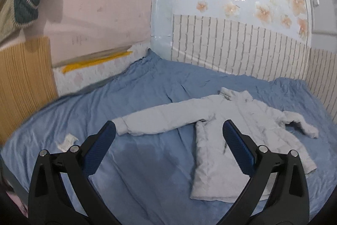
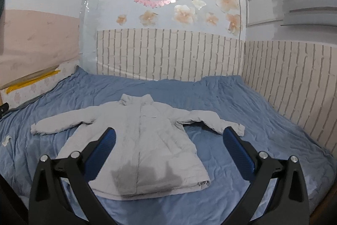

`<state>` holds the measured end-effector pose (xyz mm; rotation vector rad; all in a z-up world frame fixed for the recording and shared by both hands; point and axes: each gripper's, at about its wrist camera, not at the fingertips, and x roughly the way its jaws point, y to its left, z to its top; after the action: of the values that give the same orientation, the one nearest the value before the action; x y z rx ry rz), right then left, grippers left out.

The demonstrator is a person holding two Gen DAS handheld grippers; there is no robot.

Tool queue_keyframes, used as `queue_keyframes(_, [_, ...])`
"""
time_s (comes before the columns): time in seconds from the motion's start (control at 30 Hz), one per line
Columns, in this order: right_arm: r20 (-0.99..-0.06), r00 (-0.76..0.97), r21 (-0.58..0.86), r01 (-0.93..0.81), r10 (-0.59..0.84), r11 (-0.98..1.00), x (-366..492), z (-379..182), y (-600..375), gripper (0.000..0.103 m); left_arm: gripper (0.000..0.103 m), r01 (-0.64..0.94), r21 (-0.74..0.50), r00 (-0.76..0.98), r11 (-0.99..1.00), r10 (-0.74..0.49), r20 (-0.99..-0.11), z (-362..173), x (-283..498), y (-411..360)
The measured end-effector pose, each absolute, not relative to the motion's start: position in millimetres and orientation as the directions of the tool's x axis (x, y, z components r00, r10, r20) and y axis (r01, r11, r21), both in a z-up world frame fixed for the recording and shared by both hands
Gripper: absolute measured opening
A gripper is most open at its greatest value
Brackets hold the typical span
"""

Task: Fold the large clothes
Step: 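Move the left tool toward the cuff of the sleeve nearest it, then grasp the grey sleeve cuff with the left tool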

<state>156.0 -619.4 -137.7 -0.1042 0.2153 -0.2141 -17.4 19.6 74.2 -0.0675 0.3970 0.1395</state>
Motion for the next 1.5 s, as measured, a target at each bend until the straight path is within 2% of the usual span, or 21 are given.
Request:
queue_keyframes(0.23, [-0.216, 0.944, -0.137, 0.223, -0.249, 0.965, 193, -134, -638, 0.101, 0.100, -0.224, -0.050, 0.884, 0.973, 0.181, -0.432, 67, 31, 32])
queue_keyframes(0.5, [-0.259, 0.928, -0.170, 0.229, -0.268, 0.958, 249, -147, -658, 0.101, 0.100, -0.345, -0.095, 0.787, 0.934, 0.232, -0.572, 12, 103, 57])
queue_keyframes(0.8, [-0.310, 0.912, -0.204, 0.214, -0.270, 0.955, 289, -174, -669, 0.101, 0.100, -0.367, -0.030, 0.742, 0.930, 0.273, -0.613, -26, 139, 71])
queue_keyframes(0.93, [-0.319, 0.907, -0.225, 0.210, -0.275, 0.952, 286, -184, -666, 0.101, 0.100, -0.344, 0.022, 0.757, 0.939, 0.291, -0.585, -34, 141, 63])
queue_keyframes(1.07, [-0.266, 0.918, -0.249, 0.229, -0.294, 0.941, 263, -181, -663, 0.101, 0.100, -0.336, 0.001, 0.755, 0.942, 0.271, -0.597, -41, 141, 59])
queue_keyframes(1.3, [-0.256, 0.917, -0.228, 0.250, -0.306, 0.941, 262, -170, -666, 0.101, 0.100, -0.399, -0.020, 0.724, 0.917, 0.302, -0.620, -50, 155, 80])
queue_keyframes(1.4, [-0.256, 0.918, -0.255, 0.237, -0.302, 0.937, 275, -170, -658, 0.101, 0.100, -0.453, -0.079, 0.697, 0.888, 0.298, -0.653, -60, 166, 102])
queue_keyframes(1.5, [-0.264, 0.918, -0.274, 0.222, -0.295, 0.936, 291, -172, -654, 0.101, 0.100, -0.483, -0.064, 0.672, 0.873, 0.323, -0.666, -71, 187, 114])
